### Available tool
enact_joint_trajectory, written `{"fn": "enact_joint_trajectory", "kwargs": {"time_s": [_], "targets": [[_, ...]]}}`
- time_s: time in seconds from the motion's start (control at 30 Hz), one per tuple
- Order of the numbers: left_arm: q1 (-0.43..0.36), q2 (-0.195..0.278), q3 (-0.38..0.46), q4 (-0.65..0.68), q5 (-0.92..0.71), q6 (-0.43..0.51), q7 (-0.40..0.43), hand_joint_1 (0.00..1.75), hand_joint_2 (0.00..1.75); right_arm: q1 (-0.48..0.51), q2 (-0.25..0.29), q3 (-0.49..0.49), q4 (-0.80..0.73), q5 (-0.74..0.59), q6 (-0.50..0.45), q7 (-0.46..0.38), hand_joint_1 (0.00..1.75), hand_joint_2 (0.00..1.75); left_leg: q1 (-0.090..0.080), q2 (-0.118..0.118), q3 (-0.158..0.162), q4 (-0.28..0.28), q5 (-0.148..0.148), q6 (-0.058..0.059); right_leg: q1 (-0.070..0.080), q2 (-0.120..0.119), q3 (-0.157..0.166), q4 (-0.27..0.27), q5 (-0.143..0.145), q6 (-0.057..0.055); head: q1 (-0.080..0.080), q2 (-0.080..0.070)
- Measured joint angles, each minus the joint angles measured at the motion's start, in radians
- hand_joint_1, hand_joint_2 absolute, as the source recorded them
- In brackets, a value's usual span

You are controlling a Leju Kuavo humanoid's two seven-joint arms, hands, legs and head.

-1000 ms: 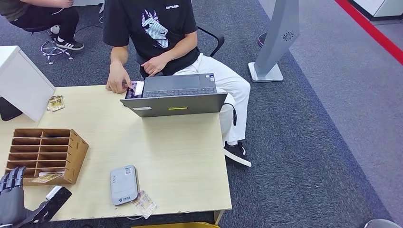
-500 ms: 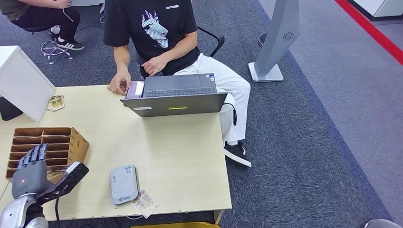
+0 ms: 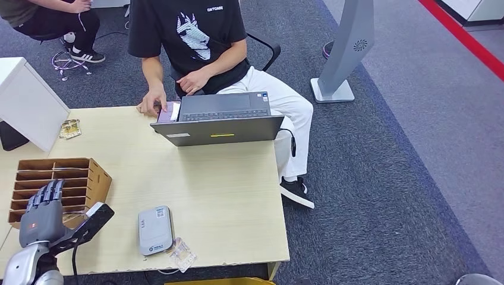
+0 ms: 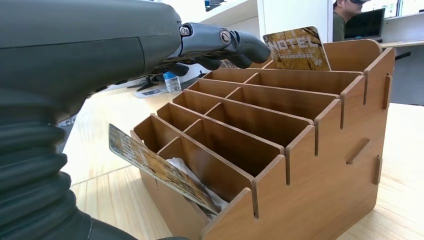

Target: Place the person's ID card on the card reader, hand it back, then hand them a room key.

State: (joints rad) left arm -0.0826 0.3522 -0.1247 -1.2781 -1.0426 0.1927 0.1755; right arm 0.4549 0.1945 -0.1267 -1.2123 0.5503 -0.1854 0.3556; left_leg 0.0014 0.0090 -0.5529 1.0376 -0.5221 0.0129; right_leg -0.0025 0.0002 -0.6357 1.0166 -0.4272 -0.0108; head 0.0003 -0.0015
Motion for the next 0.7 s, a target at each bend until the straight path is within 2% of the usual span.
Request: {"fn": "enact_joint_trajectory", "kwargs": {"time_s": [0.37,0.7], "targets": [[-0.015,0.004,-0.011,0.006,0.016,0.021,0.010,0.00,1.75,0.013,-0.047,0.083,-0.003,-0.064,-0.064,0.045,0.00,1.75,0.000,0.000,0.000,0.000,0.000,0.000,0.000,0.000,0.000,0.000,0.000,0.000,0.000,0.000],[-0.008,0.058,-0.005,-0.019,0.020,0.012,0.027,0.00,1.75,0.038,-0.107,0.175,-0.041,-0.128,-0.114,0.092,0.00,1.75,0.000,0.000,0.000,0.000,0.000,0.000,0.000,0.000,0.000,0.000,0.000,0.000,0.000,0.000]]}}
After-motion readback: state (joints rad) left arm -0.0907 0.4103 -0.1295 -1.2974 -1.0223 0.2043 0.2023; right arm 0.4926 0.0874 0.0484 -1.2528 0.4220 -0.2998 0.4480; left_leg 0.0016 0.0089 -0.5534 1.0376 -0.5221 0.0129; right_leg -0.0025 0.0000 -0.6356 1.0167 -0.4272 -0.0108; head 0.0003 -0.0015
